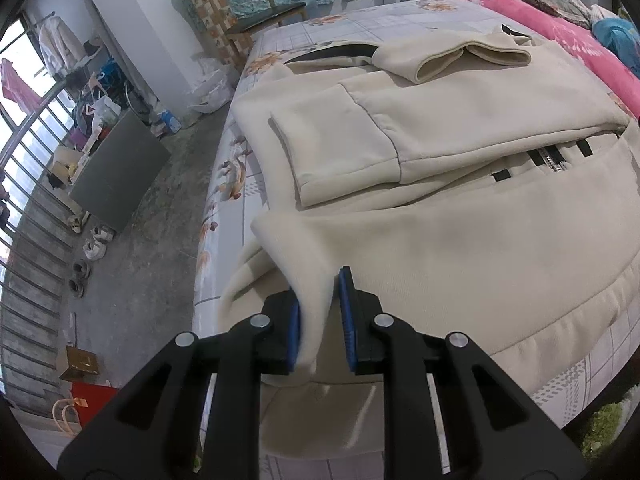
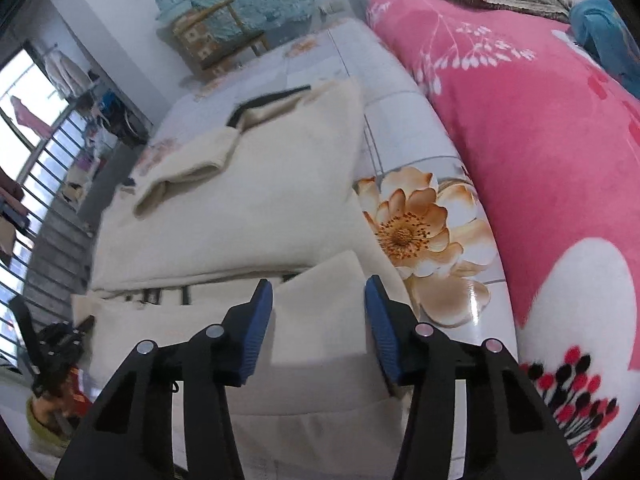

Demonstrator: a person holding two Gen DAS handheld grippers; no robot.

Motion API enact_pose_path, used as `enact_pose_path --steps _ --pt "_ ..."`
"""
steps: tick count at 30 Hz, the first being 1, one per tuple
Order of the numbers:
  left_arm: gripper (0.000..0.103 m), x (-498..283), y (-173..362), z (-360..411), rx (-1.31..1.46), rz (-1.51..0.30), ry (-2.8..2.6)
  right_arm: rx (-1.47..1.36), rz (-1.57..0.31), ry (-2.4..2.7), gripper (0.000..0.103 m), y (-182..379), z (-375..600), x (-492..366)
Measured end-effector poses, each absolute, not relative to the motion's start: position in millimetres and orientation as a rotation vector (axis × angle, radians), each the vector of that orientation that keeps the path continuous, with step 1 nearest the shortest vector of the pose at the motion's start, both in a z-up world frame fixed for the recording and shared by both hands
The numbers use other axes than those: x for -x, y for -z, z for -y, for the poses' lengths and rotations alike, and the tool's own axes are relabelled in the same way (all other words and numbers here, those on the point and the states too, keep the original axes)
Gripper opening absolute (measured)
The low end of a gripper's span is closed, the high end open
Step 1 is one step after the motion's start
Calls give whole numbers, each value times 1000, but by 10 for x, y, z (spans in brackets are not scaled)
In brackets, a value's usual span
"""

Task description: Fold large clothes

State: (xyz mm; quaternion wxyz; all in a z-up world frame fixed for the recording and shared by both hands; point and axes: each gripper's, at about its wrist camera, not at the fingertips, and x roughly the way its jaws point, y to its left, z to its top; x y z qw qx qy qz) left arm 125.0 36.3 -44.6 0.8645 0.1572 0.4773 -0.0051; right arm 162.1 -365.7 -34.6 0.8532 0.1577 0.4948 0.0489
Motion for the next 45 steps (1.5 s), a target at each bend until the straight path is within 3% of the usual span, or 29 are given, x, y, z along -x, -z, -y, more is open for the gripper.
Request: enact_pose_path --steps 6,16,33,41,45 --pt "17 -1261 443 -361 -329 -1008 9 -277 -1089 -95 46 380 3615 -1498" --pt "17 -1268 449 -359 -331 -1017 7 -75 -1105 -28 24 393 3420 -1539" --pt "18 -1250 458 -355 -347 -1012 5 151 -1075 71 22 429 3155 -1509" --pt "18 -1223 459 -332 -366 -995 -4 139 -1050 100 9 391 3151 -1474" --pt "10 -1145 416 -359 -359 -958 -21 147 -1006 117 6 306 3108 -1390"
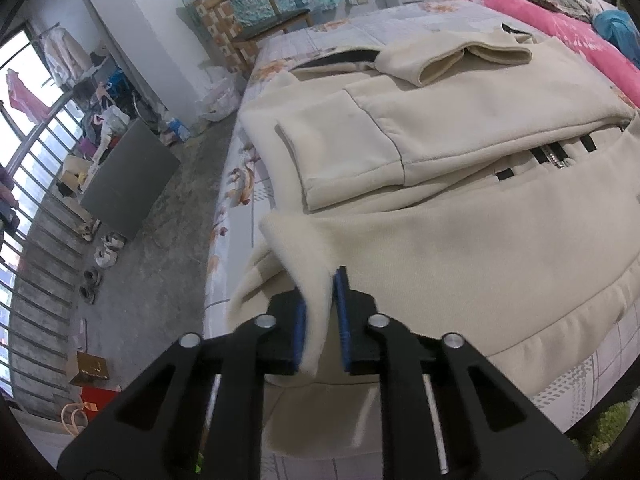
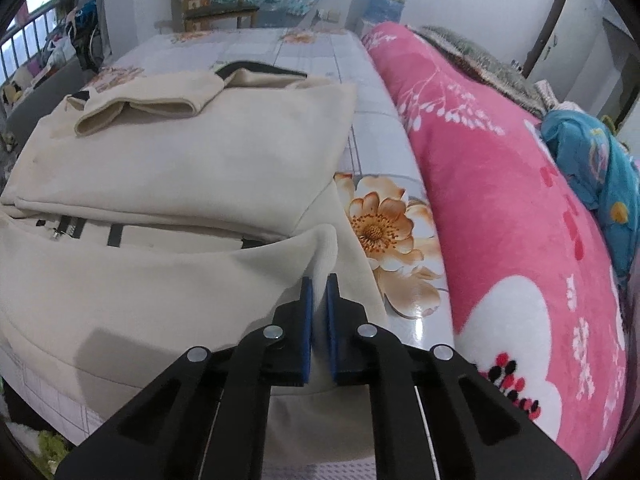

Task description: Fold large clothes

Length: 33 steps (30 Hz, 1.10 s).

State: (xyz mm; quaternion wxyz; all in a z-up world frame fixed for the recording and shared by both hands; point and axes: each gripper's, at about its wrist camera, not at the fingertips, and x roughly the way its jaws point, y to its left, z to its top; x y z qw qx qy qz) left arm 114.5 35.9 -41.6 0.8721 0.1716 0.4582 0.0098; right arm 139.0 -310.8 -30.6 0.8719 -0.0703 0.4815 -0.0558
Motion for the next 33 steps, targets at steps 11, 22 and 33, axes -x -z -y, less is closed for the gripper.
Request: enact_pose_path --steps 11,22,33 --pt "5 -641 44 -506 -271 -774 5 129 -847 179 6 -121 3058 -864" --pt "5 -83 -590 -635 -168 -543 53 65 -676 210 6 -608 3091 -475" --pt "5 -1080 -1042 -721 -118 -472 80 74 -562 134 6 -1099 3143 -1420"
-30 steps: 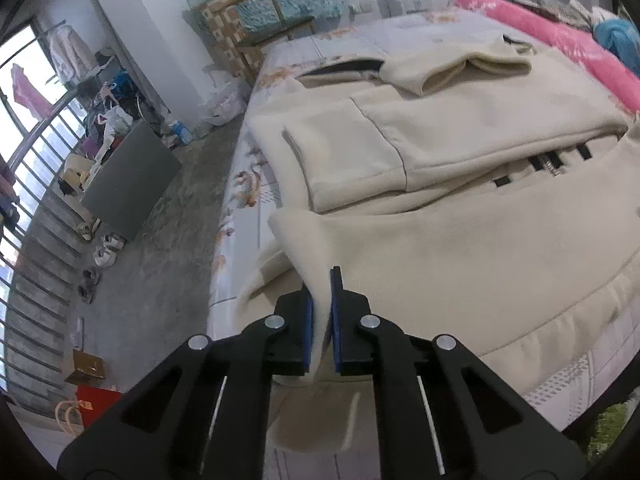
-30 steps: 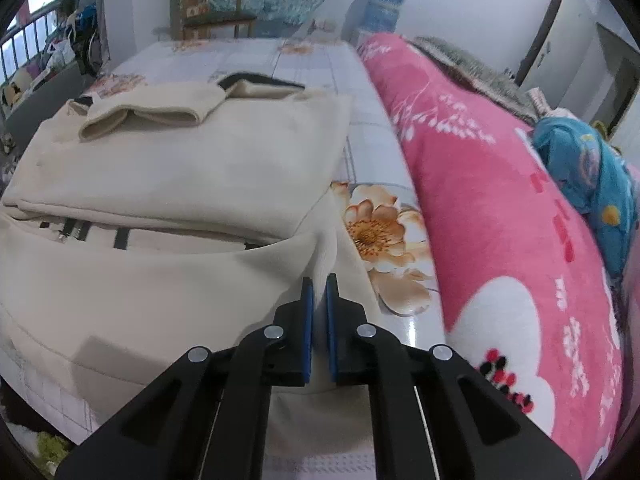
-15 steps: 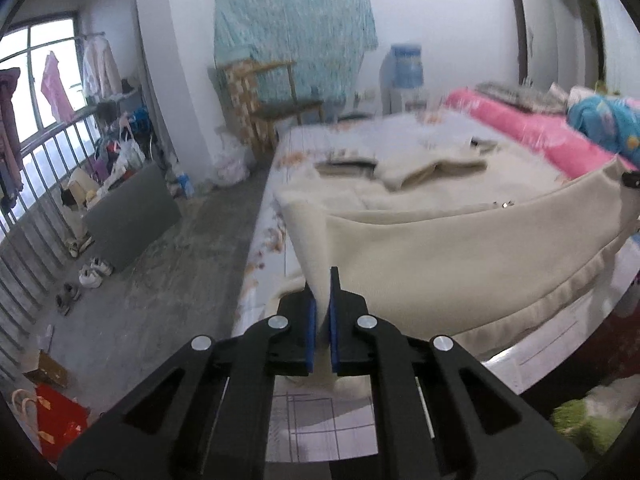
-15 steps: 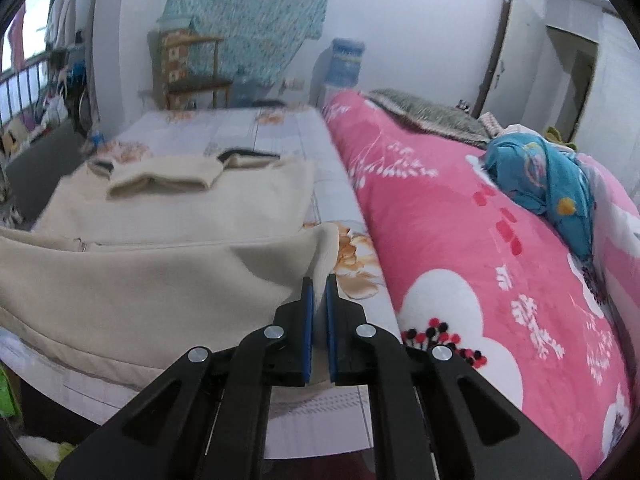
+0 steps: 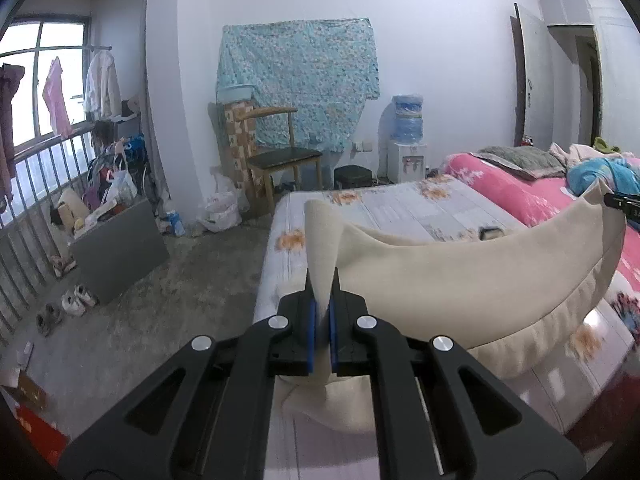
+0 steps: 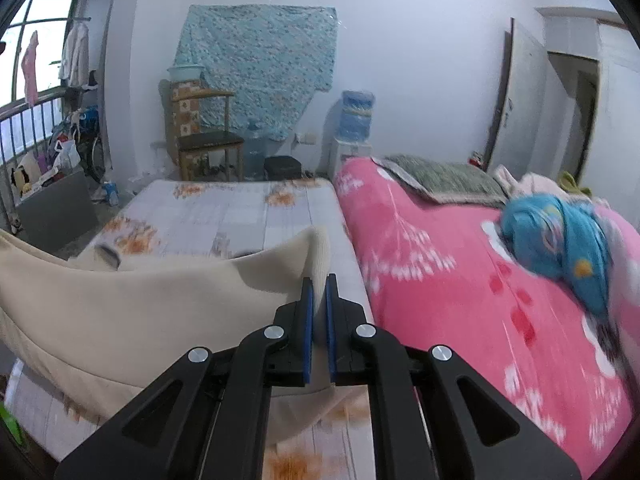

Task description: Fold large clothes

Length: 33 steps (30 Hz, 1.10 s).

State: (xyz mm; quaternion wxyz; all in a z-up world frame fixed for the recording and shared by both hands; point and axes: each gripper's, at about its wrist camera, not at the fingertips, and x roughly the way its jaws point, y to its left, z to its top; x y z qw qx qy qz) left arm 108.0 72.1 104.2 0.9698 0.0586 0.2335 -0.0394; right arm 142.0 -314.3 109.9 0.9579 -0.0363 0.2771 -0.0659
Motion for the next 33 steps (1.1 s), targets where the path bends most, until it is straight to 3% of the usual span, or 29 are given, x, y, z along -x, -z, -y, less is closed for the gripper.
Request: enact_pose_path --steps 6,9,11,12,13,23,29,33 --pt "5 -2149 -987 -797 -88 -549 89 32 -589 66 6 -1063 3213 -2518" --pt "11 -2880 -645 -901 -25 -713 99 -23 -686 41 6 -756 3257 -3113" --pt "31 -3254 -334 -929 -19 -810 70 -71 -771 37 13 -412 3325 -3475" --pt "39 -3345 -229 -946 -30 -834 46 -72 -803 43 23 -288 3347 -3573" --pt "39 -3445 -92 -964 -46 -863 9 -59 -848 77 27 -128 3393 -3677" --pt "39 -2726 -103 -1050 97 -878 252 -179 -868 -54 27 -150 3712 -2682" --pt "40 -2372 393 -1008 71 -1032 204 -220 -996 -109 27 251 3685 -2145" --pt "41 -2300 389 -1086 81 -1009 156 -225 -1037 -25 24 397 3766 -2086"
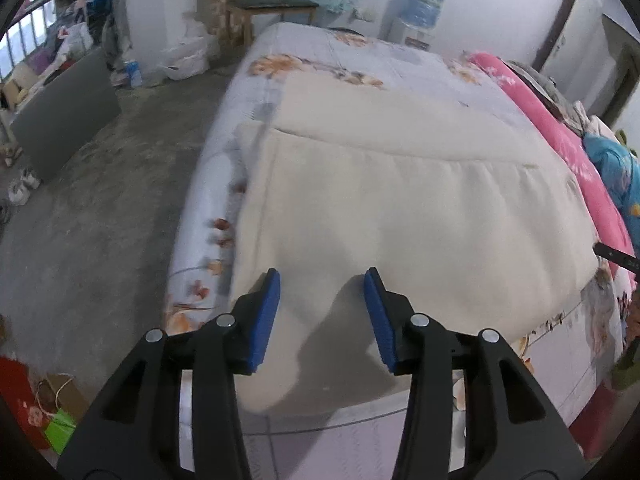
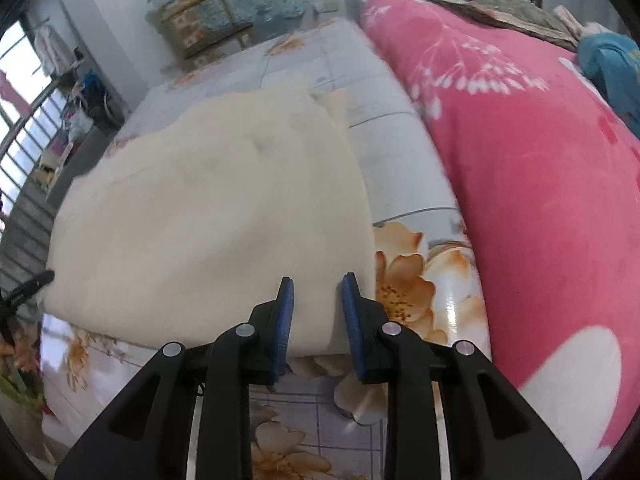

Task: Fold large clothes
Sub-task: 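Release the hem and press the folded bundle flat with both grippers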

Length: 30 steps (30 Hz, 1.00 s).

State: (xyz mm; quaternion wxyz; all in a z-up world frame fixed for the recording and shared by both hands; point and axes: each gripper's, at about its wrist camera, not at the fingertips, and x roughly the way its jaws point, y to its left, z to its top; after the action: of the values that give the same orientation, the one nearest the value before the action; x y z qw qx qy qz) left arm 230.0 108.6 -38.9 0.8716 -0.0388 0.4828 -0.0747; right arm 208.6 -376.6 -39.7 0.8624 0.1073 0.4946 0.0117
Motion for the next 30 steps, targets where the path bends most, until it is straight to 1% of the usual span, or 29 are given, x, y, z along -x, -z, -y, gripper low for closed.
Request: enact_pose_path --steps 2,4,5,6,7,9,11,12,13,14,15,16,17,19,22,23,25,27,28,30 --pt "42 -2232 241 -1079 71 -966 154 -159 -1006 43 24 211 3692 -2035" --pt "48 -2147 121 -1058 72 -929 177 -116 -969 37 24 74 3579 -1961" --pt "49 -2106 81 -1025 72 -917 195 -107 -953 22 26 18 3507 -1928" --pt "53 -2076 68 -985 69 -910 212 -103 -942 4 27 -14 3435 -1908" --pt "59 -2065 81 -910 59 -911 223 -100 -935 -27 32 -31 3330 -1891" --pt "62 -2035 130 -795 31 -927 215 -103 -933 -90 41 -12 3137 -1910" --pt "67 -2045 197 -658 17 -943 228 -86 -941 -131 43 55 2891 -1940" --pt "75 -2059 239 -601 6 -956 226 -76 -942 -155 48 101 2779 -1960" --pt "76 -2089 314 -551 -22 -973 201 -58 -949 -178 60 180 2667 -1985" --pt "80 -2109 408 -501 -66 -989 154 -36 -963 -175 62 242 2593 -2021" --pt "87 -2095 437 -491 -77 -972 135 3 -994 -148 63 348 2498 -2019" --pt "88 -2094 442 -502 -73 -964 121 39 -1032 -113 63 474 2438 -2053" --pt "88 -2099 431 -516 -63 -973 116 39 -1027 -91 63 484 2421 -2049" --pt "88 -2084 340 -522 -52 -970 109 22 -1017 -80 63 369 2366 -1992" --pt "88 -1927 113 -396 -80 -862 187 25 -935 -143 63 185 2208 -1883" --pt "88 -1909 101 -332 -99 -852 204 54 -910 -178 63 150 2083 -1841" --pt "88 -1911 166 -152 -186 -858 185 87 -906 -219 63 204 1936 -1891" --pt "88 -1941 315 -48 -251 -892 135 126 -962 -226 63 432 1821 -1963" --pt "88 -1973 427 -38 -254 -922 120 114 -984 -221 64 521 1839 -2003" --pt "89 -1987 456 -98 -201 -930 120 67 -994 -228 64 492 1907 -2023"
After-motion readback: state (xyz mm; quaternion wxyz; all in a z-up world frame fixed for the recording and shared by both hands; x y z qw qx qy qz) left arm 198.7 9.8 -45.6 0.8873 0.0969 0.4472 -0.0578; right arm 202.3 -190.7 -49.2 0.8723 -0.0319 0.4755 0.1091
